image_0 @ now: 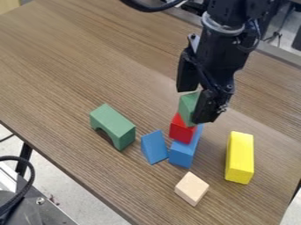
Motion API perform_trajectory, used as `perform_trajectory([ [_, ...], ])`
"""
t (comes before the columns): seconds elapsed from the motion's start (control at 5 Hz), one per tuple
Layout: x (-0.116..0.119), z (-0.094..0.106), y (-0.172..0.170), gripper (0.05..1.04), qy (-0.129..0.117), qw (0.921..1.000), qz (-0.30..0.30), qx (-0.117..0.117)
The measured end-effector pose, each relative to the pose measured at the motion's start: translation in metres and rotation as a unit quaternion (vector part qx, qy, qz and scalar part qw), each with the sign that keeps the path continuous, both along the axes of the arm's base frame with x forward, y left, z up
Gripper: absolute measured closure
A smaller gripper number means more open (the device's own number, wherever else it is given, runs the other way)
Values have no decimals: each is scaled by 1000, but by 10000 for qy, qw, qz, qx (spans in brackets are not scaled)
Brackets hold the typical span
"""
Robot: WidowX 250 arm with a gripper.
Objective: Remove the green cube from the red cube and put it in the middle of the table
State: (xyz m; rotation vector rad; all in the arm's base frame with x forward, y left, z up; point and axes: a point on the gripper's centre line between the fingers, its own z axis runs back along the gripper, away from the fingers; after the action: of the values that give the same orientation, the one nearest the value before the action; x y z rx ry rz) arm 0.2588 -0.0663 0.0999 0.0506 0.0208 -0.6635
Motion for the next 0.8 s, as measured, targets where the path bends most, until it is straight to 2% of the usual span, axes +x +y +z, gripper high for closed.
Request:
perform_trajectory([
  [0.2, -4, -8, 1, 425, 158, 9999, 22, 31],
  [0.4, -3, -8, 1, 517, 129, 9999, 56, -7],
  [0.8, -1, -8, 5, 517, 154, 9996, 241, -50],
])
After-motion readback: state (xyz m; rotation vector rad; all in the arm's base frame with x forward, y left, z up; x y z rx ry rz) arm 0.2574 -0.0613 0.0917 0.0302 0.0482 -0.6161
